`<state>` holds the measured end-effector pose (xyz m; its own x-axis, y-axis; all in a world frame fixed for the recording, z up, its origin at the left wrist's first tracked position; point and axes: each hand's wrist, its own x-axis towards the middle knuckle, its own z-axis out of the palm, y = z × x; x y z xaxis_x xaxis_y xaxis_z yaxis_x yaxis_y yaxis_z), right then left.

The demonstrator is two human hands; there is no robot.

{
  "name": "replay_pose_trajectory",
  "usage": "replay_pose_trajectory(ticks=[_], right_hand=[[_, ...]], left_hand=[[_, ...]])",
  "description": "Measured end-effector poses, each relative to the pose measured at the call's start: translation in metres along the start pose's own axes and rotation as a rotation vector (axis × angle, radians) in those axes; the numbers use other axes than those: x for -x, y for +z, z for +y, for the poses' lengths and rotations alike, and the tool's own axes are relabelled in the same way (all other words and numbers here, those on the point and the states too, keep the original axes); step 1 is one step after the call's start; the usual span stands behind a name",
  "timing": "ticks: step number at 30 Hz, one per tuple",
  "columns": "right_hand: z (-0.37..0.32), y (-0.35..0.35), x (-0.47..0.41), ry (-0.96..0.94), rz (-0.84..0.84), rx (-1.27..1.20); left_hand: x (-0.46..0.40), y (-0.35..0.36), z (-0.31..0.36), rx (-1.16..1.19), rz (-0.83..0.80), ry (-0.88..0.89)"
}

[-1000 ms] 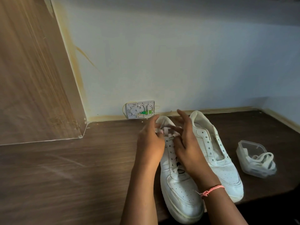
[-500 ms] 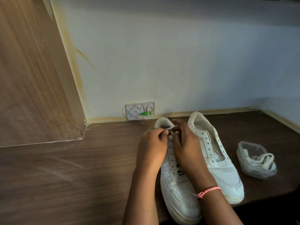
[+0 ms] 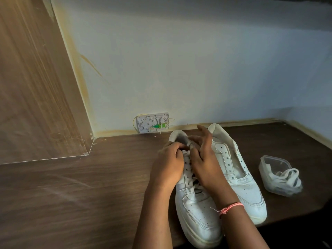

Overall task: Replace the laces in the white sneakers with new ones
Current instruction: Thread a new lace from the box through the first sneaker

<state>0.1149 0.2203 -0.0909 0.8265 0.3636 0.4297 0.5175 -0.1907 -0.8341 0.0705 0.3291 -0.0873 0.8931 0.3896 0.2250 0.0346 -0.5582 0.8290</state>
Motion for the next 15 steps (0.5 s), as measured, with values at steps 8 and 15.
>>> replay_pose_trajectory(ticks=[8, 15], right_hand=[[0.002, -0.002, 0.0, 0.01, -0.043, 0.015], [-0.006, -0.005, 0.002, -0.127, -0.129, 0.042]], left_hand=[[0.004, -0.003, 0.005, 0.031, -0.001, -0.007], [0.004, -0.002, 0.004, 0.066, 0.074, -0.009]])
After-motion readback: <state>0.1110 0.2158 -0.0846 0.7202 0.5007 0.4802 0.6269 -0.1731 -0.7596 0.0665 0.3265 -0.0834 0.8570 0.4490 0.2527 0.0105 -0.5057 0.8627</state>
